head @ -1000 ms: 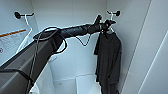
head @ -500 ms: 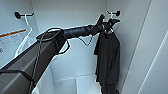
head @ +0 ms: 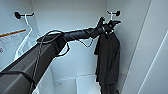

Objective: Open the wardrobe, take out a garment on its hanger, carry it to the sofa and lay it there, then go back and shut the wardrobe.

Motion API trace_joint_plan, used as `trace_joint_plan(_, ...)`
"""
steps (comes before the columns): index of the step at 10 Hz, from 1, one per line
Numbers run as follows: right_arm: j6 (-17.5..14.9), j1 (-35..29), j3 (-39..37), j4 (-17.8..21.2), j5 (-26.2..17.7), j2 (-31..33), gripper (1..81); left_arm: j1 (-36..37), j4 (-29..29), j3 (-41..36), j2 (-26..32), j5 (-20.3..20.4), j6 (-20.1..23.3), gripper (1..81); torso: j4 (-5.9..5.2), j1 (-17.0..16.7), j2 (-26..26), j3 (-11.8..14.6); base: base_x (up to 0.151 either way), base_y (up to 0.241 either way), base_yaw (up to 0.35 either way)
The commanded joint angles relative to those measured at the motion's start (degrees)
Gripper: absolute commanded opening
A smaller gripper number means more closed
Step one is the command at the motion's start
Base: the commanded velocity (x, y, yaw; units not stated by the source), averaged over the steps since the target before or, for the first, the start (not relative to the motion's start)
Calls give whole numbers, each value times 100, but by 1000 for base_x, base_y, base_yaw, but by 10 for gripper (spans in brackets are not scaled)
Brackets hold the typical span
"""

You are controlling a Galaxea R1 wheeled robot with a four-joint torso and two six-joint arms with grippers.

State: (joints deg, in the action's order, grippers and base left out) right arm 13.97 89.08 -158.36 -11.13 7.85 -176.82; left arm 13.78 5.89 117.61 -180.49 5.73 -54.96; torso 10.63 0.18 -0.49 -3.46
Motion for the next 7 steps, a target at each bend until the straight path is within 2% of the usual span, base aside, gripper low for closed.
trace_joint_plan(1,-17,-201,-1,32,-302,-66,811,1008,-141,-45,57,86,-6,811,0,0,0,0,0,0,0)
trace_joint_plan(5,-26,-201,-1,32,-310,-92,811,1025,-149,-45,75,165,-24,811,0,0,0,0,0,0,0)
trace_joint_plan(6,-17,-201,-1,32,-310,-101,811,1026,-149,-63,83,174,-24,10,0,0,0,0,0,0,0)
trace_joint_plan(7,-17,-201,-1,32,-310,-119,811,1026,-149,-63,83,200,-24,10,0,0,0,0,0,0,0)
